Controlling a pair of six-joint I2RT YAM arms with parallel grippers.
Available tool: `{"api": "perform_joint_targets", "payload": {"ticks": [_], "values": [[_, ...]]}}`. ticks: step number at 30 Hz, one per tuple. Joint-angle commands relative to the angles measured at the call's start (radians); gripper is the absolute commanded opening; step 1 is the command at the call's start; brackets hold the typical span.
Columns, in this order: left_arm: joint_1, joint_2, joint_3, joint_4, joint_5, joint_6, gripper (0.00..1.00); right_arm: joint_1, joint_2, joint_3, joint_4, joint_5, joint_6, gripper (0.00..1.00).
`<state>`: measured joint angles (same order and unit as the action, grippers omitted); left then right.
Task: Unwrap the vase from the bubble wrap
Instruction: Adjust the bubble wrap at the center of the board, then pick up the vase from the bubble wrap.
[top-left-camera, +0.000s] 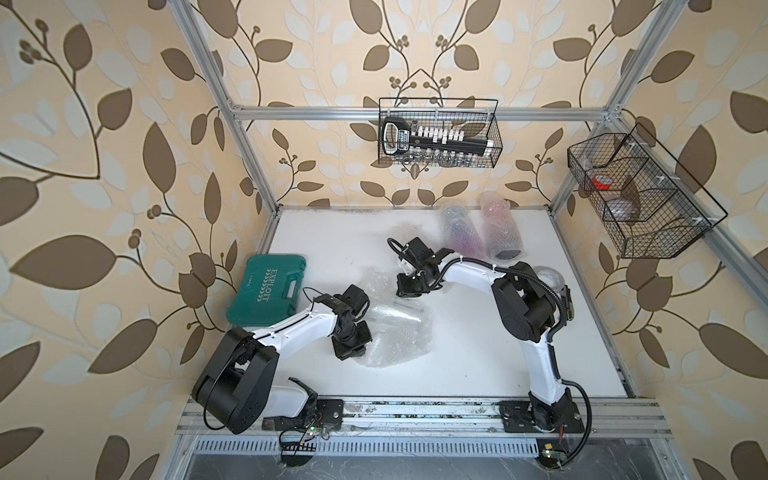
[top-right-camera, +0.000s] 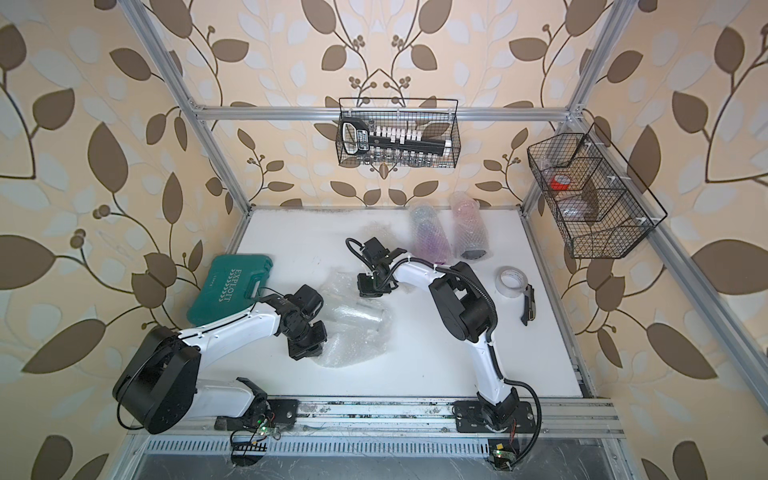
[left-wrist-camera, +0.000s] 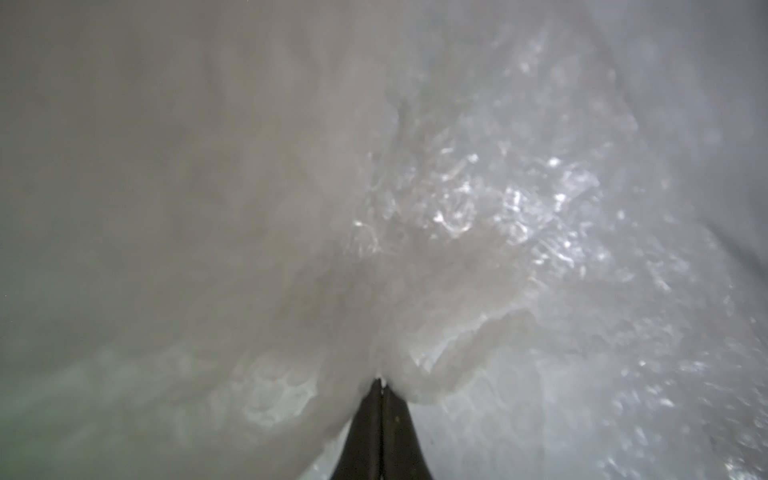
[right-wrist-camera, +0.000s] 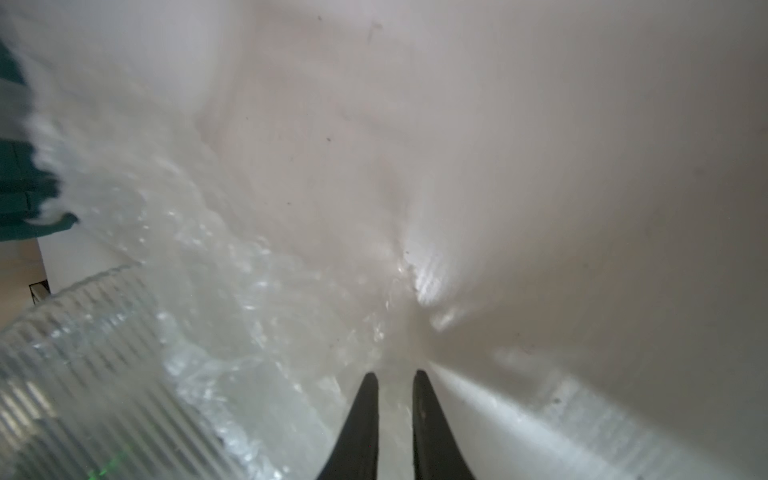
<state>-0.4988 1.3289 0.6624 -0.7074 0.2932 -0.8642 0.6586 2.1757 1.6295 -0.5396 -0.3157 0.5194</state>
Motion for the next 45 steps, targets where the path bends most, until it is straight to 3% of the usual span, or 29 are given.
{"api": "perform_joint_targets", "payload": {"ticks": [1,4,10,13,16,21,26,34,40,45], "values": [[-0.009,-0.055,0.003,-0.050,0.034,-0.018,0.20,-0.006,0.029,0.090,-0.052,-0.013,-0.023,0.19],[-0.009,-0.098,0.047,-0.145,0.026,0.040,0.43,-0.027,-0.001,0.112,-0.076,-0.004,-0.053,0.24],[-0.009,-0.172,0.202,-0.368,-0.018,0.178,0.77,-0.078,-0.155,0.118,-0.135,0.023,-0.120,0.43],[-0.012,-0.181,0.308,-0.418,-0.020,0.260,0.89,-0.099,-0.253,0.106,-0.189,0.038,-0.160,0.52],[-0.050,-0.142,0.437,-0.452,-0.094,0.348,0.98,-0.127,-0.376,0.026,-0.212,0.034,-0.183,0.65],[-0.171,0.037,0.683,-0.523,-0.295,0.514,0.99,-0.233,-0.615,-0.211,-0.191,-0.032,-0.173,0.99],[-0.211,0.231,0.891,-0.560,-0.329,0.686,0.99,-0.356,-0.798,-0.380,-0.206,-0.076,-0.179,0.99],[-0.322,0.454,0.921,-0.465,-0.465,0.943,0.99,-0.496,-0.924,-0.470,-0.315,-0.101,-0.183,0.99],[-0.364,0.548,0.928,-0.362,-0.470,0.982,0.99,-0.498,-1.015,-0.593,-0.302,-0.124,-0.063,0.99],[-0.377,0.619,0.914,-0.326,-0.529,1.023,0.99,-0.498,-0.998,-0.557,-0.356,-0.106,-0.052,0.99]]}}
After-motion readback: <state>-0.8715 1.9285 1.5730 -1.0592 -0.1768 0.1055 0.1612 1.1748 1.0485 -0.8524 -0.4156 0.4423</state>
